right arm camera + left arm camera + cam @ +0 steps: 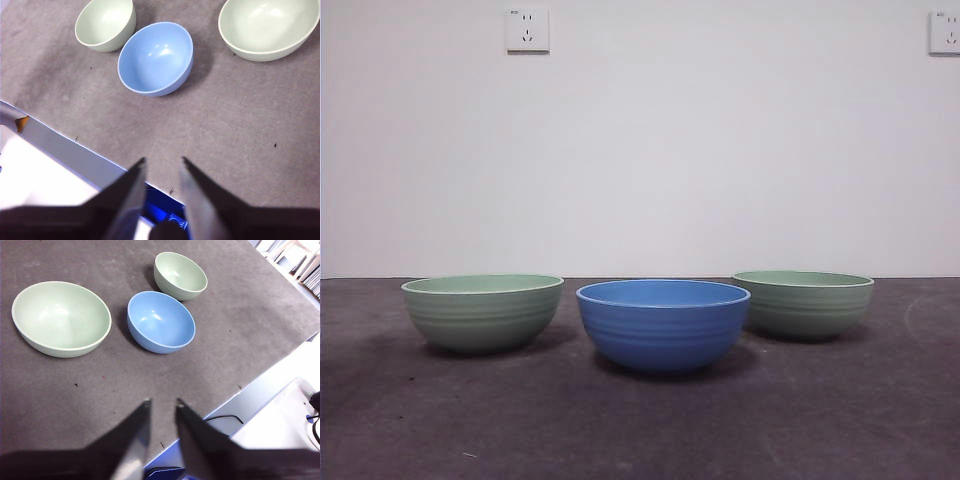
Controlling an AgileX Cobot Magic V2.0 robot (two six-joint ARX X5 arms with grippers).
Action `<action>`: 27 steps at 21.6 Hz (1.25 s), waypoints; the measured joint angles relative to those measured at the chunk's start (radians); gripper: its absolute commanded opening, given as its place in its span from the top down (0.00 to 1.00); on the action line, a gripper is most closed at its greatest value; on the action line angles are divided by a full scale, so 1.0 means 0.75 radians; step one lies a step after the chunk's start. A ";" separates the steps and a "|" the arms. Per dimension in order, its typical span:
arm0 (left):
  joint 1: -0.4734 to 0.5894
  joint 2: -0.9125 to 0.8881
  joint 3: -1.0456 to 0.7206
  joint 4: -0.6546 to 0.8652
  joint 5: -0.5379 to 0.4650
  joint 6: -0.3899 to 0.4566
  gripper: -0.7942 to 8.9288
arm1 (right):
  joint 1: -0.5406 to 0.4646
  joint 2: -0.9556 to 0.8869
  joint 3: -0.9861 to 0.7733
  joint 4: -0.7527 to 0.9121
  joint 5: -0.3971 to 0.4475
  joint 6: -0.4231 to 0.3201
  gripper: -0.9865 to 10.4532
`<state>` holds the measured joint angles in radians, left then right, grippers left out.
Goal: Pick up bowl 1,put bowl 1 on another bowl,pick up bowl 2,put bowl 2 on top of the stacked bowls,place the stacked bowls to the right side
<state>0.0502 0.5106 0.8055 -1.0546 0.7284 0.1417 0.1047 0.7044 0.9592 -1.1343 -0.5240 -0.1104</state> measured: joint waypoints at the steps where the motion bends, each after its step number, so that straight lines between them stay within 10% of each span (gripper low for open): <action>1: 0.000 0.002 0.000 0.000 0.000 0.000 0.15 | 0.000 0.003 0.000 0.000 -0.001 0.005 0.38; 27: 0.000 0.060 0.000 -0.010 0.000 -0.015 0.15 | 0.001 0.383 0.009 0.365 0.159 0.234 0.37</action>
<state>0.0502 0.5552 0.8055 -1.0618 0.7284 0.1307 0.1055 0.9916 0.9657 -0.8604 -0.4046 0.0650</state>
